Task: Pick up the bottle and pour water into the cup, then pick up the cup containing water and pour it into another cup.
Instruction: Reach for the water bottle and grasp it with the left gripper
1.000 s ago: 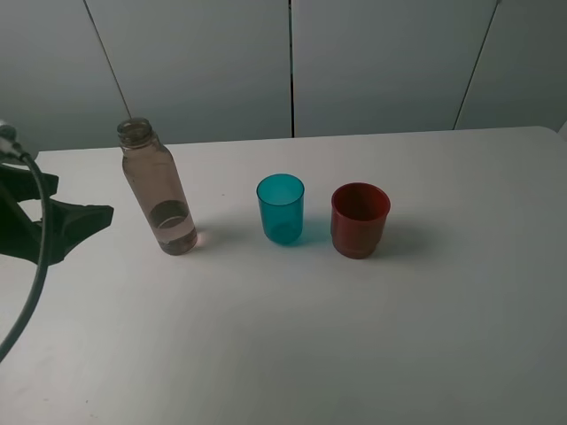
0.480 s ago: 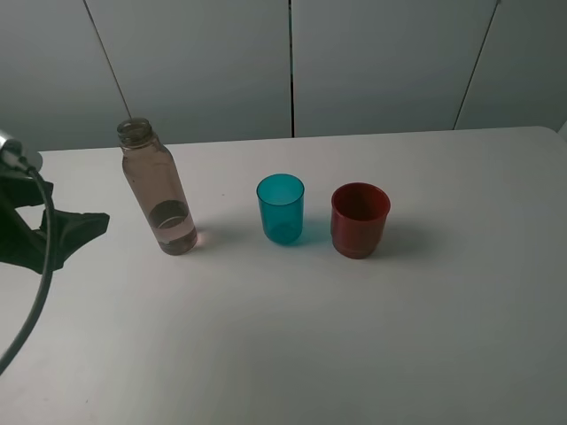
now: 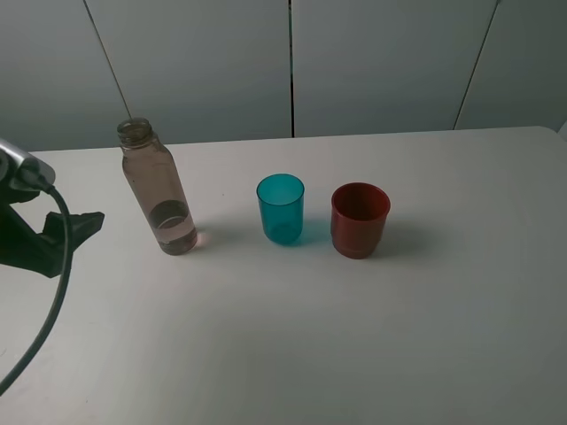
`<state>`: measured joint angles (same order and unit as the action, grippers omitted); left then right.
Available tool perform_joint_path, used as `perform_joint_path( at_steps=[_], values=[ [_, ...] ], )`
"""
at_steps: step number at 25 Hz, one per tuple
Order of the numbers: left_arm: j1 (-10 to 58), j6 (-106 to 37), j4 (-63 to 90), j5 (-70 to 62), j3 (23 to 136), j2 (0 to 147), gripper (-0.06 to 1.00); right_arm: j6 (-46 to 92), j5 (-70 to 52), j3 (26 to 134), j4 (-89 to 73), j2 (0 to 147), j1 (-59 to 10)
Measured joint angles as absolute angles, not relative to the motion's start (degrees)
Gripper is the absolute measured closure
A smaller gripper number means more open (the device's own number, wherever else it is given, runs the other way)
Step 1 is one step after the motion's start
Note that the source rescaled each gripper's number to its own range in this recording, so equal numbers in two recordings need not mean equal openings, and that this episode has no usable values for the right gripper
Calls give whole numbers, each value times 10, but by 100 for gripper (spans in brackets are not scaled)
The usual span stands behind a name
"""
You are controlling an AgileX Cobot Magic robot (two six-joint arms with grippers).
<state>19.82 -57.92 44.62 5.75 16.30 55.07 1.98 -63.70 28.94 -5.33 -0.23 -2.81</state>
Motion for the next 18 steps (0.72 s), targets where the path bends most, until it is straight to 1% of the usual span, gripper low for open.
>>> perform_joint_path(
  at_steps=[5,12,15,16,18],
  values=[
    [223,-453,357,100,157,554,-4,20,-637,289,-53,-2,-28],
    [225,-237,190,210,111,620,-4,20,-637,289,-53,-2,-28],
    [225,-196,147,256,110,657,-4,20,-636,289,-53,-2,-28],
    [225,-192,143,268,110,670,-6,20,-636,289,-53,-2,-28],
    [225,-185,132,297,110,695,-5,20,-636,289,-53,-2,-28]
  ],
)
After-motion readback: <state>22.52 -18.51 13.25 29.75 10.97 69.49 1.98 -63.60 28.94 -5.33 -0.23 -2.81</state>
